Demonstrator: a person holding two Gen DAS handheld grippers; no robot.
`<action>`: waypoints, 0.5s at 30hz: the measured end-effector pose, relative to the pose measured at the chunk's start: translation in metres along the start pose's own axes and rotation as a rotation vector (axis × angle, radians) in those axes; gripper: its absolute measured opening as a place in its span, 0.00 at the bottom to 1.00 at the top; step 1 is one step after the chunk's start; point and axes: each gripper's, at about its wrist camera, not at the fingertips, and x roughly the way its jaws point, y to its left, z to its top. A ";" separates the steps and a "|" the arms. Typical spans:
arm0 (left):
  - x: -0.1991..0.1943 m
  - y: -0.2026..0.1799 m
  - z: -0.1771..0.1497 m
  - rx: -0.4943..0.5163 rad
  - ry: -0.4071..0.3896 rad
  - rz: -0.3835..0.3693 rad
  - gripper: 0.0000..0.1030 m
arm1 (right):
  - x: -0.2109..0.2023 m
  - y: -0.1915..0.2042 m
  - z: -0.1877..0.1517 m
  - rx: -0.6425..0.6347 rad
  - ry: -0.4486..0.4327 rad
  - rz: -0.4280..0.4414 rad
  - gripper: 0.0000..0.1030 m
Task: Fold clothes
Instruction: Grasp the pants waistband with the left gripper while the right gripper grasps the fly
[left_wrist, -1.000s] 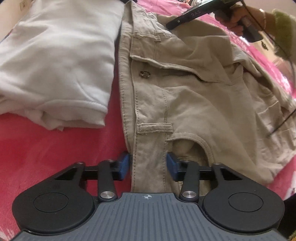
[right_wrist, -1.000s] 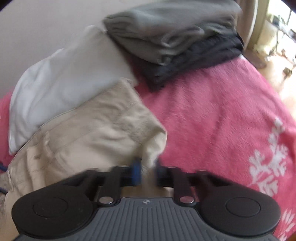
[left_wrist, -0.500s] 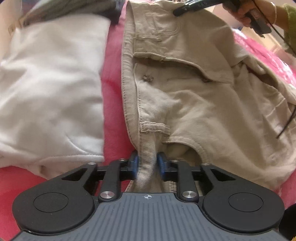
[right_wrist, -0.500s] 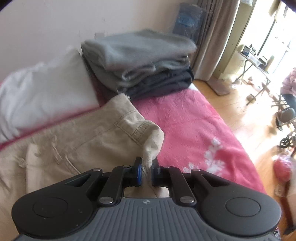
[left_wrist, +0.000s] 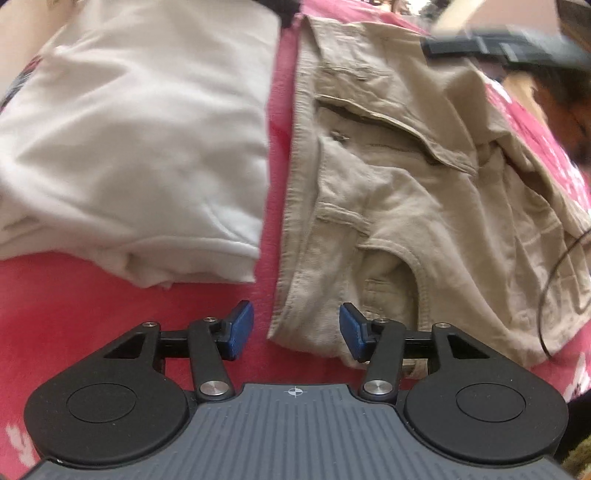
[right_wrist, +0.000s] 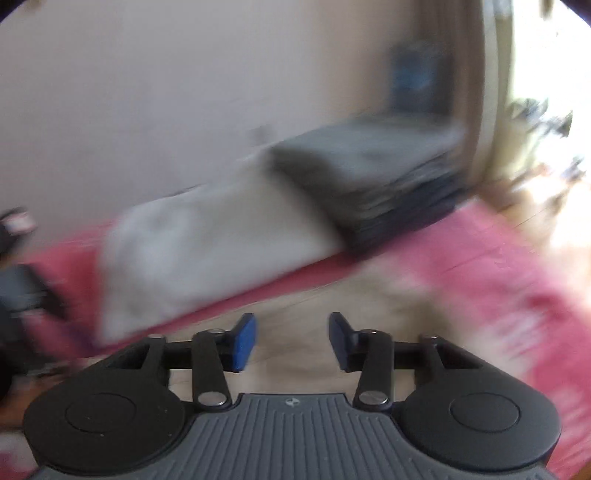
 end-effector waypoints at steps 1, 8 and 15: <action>-0.002 -0.001 0.000 0.009 -0.009 0.011 0.46 | 0.008 0.012 -0.006 -0.009 0.031 0.034 0.19; -0.004 -0.021 0.002 0.158 -0.079 0.013 0.42 | 0.061 0.043 -0.036 -0.012 0.161 0.021 0.21; 0.009 -0.021 -0.001 0.121 -0.076 0.017 0.35 | 0.061 0.060 -0.028 -0.040 0.138 0.103 0.22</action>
